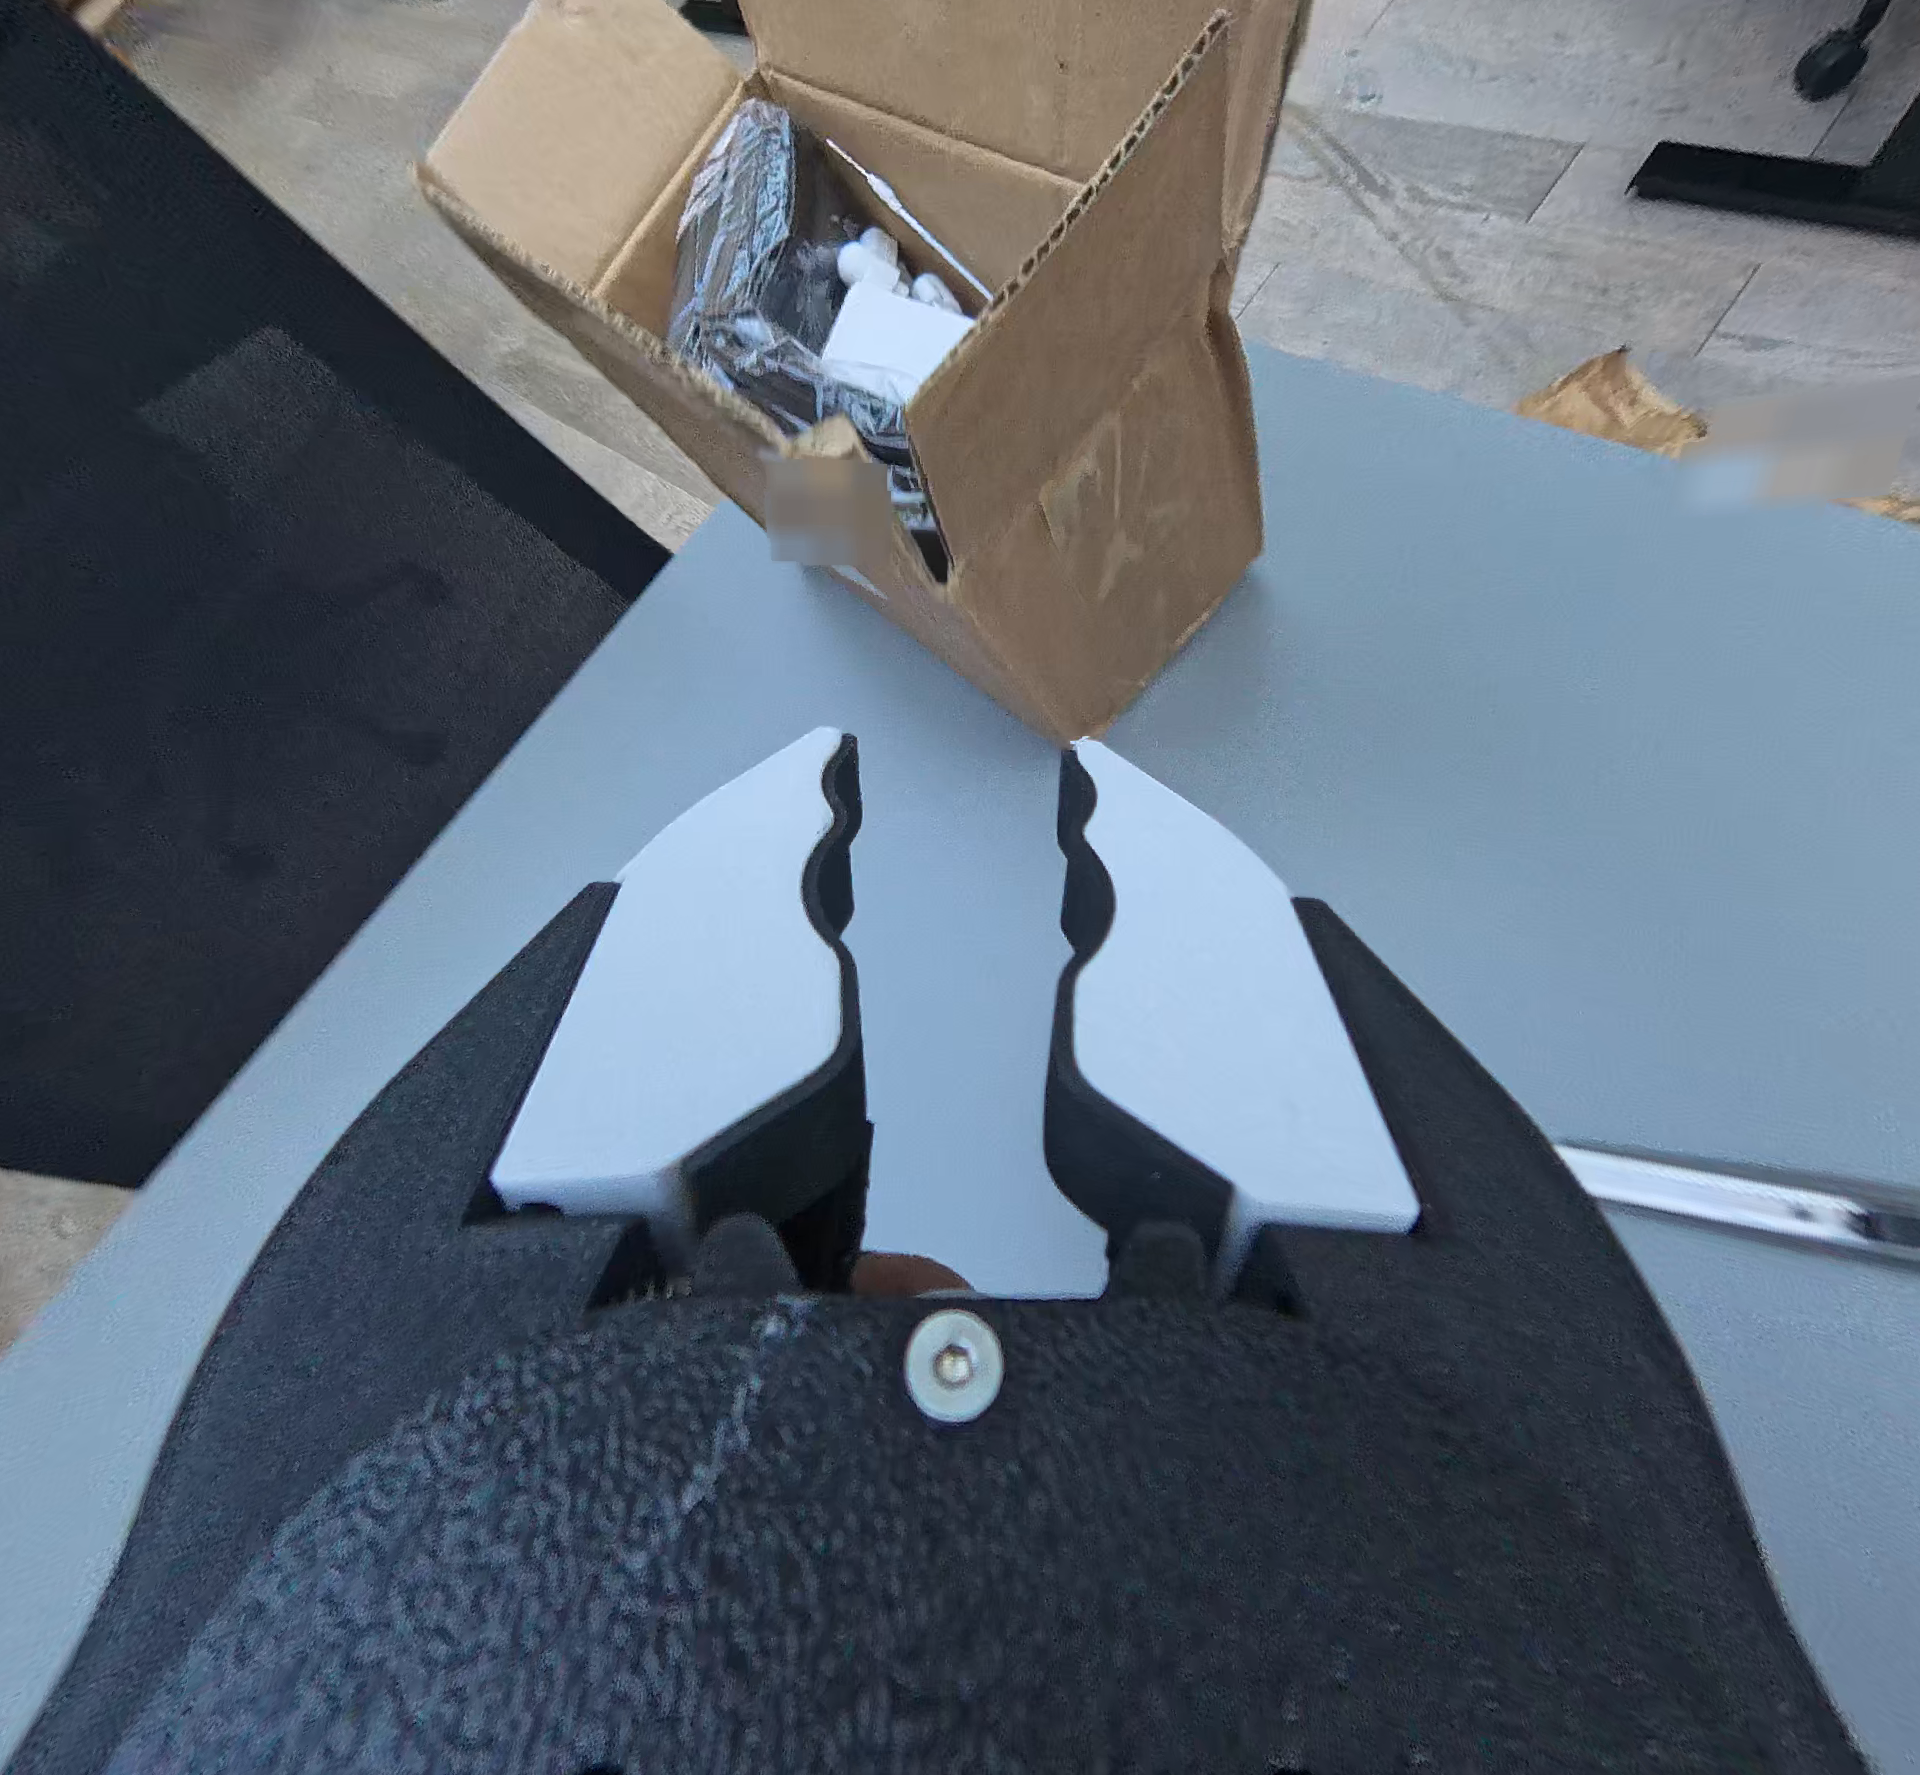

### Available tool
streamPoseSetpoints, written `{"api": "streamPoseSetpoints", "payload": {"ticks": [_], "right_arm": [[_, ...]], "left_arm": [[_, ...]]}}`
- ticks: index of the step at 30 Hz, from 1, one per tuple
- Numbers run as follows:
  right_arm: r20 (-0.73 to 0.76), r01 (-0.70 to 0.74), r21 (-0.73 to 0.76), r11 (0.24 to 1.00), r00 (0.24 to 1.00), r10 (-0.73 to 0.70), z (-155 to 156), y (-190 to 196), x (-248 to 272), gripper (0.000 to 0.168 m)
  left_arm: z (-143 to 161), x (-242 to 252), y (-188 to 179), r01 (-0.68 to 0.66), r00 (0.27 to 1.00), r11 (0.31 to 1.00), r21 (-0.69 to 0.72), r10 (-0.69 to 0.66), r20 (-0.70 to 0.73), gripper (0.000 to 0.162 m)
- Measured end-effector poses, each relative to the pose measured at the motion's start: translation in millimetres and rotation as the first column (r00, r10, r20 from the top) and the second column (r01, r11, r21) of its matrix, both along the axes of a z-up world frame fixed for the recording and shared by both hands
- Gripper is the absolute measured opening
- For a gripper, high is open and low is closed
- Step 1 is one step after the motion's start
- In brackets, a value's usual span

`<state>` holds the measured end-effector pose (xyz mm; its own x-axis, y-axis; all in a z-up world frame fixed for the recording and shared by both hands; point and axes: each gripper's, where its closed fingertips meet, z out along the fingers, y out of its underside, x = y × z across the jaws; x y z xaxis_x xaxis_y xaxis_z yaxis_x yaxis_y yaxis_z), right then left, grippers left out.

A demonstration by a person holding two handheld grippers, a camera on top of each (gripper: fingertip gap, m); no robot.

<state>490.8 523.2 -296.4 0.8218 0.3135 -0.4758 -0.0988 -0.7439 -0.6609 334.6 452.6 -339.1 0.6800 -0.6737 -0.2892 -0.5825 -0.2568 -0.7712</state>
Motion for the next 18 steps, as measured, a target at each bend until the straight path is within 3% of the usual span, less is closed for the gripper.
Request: {"api": "streamPoseSetpoints", "payload": {"ticks": [4,7,10,13,18], "right_arm": [[0.048,-0.011,0.240,0.971,0.999,-0.001,65,-53,-21,0.042],[0.101,-0.100,0.328,0.939,0.992,0.070,78,-123,-74,0.042],[0.032,-0.148,0.316,0.937,0.989,0.146,60,-203,-152,0.044],[-0.097,-0.237,0.228,0.944,0.959,0.265,17,-295,-258,0.046],[-0.179,-0.420,0.055,0.906,0.888,0.423,-55,-437,-433,0.052]], "left_arm": [[16,-76,-98,-0.048,0.988,0.993,-0.107,0.063,0.142,0.035],[12,-159,-187,-0.138,0.973,0.975,-0.172,0.166,0.160,0.039],[6,-245,-290,-0.268,0.910,0.916,-0.299,0.342,0.234,0.040],[2,-330,-398,-0.397,0.793,0.823,-0.406,0.531,0.300,0.040],[-5,-456,-553,-0.610,0.605,0.665,-0.430,0.742,0.288,0.042]]}}
